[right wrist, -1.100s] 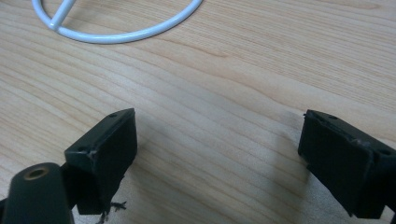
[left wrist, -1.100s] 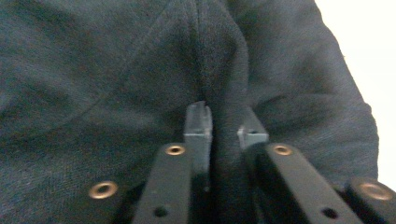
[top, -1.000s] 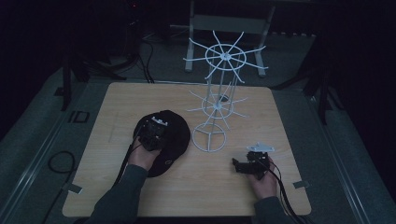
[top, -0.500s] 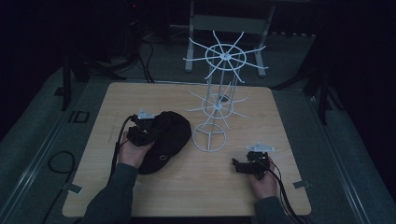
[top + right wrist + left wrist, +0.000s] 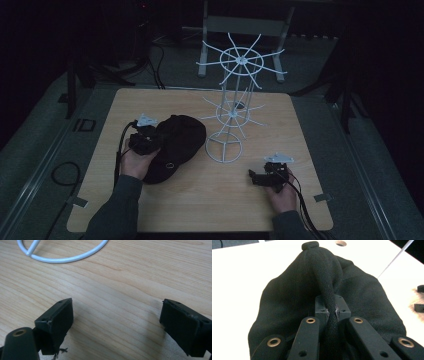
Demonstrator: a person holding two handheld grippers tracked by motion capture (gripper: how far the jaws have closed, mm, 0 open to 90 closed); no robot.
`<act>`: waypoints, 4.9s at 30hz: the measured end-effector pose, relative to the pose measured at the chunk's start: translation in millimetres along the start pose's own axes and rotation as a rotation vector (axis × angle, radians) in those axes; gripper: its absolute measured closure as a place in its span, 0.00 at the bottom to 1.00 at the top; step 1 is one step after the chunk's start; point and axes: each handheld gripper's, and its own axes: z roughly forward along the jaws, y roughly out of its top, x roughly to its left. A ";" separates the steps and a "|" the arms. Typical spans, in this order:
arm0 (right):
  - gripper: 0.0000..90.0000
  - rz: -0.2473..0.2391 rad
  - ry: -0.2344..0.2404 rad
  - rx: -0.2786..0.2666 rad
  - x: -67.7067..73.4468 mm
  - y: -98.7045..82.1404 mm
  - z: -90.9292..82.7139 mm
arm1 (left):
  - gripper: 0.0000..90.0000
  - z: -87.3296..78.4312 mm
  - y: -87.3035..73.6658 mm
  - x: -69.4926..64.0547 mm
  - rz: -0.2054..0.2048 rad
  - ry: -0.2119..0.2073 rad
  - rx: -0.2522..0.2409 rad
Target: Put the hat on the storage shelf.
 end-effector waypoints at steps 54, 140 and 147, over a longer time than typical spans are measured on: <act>0.13 0.001 0.001 0.000 0.0 0.1 -0.1 | 0.95 -81.1 23.5 23.0 -0.073 -0.040 -0.329; 0.13 0.000 0.000 -0.002 0.4 -0.2 -0.3 | 0.95 -131.6 65.1 15.0 0.003 -0.236 -0.616; 0.13 0.000 0.000 -0.002 0.4 -0.2 -0.3 | 0.95 -133.7 64.9 17.1 0.000 -0.250 -0.625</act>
